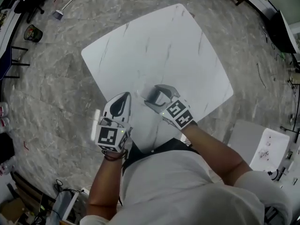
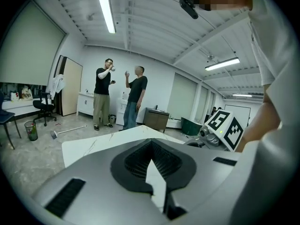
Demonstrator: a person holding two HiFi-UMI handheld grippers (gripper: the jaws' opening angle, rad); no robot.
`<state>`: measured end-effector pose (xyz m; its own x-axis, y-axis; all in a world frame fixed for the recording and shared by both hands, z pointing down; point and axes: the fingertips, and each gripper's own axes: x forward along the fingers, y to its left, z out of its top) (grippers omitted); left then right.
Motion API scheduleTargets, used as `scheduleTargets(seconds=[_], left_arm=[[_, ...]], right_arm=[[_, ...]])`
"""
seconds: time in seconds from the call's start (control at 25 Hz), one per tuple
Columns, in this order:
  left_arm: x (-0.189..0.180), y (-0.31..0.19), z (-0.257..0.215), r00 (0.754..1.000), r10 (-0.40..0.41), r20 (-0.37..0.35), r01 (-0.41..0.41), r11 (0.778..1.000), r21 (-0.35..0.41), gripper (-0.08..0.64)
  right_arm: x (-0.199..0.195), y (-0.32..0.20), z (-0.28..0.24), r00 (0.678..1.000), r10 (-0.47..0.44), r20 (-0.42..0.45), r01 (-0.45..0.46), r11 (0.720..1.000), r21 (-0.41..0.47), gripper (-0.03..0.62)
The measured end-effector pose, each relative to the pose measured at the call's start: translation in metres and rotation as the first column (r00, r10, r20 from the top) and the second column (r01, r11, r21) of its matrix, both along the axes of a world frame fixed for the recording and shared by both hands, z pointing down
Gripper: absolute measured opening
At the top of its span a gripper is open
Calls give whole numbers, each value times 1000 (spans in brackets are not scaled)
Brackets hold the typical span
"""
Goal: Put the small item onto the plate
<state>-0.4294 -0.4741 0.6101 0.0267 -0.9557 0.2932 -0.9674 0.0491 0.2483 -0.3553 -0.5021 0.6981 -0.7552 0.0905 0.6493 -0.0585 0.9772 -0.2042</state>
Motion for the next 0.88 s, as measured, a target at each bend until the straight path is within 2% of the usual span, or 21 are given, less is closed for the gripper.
scheduleTargets(seconds=[0.16,0.32,0.6,0.88], left_arm=[[-9,-5,33,999,-49,-9,49,998,-30,5],[-15,-9,60,996,-82,-20,81,995,-53,5],[-21,-15,98,994,-103,-42,99,991,-87,5],[-24,-20,111,992,-111,-61,104,988,-110,5]], right_arm=[[-8,-4,51,993,-60,-105,62,998,14,293],[-13,-13,89,981,-90,-173,96,995,25,293],[-18,-15,128,956,-179,-235,194,980,42,293],[-20,-13,143,947,-205,-248,221,974,41,293]])
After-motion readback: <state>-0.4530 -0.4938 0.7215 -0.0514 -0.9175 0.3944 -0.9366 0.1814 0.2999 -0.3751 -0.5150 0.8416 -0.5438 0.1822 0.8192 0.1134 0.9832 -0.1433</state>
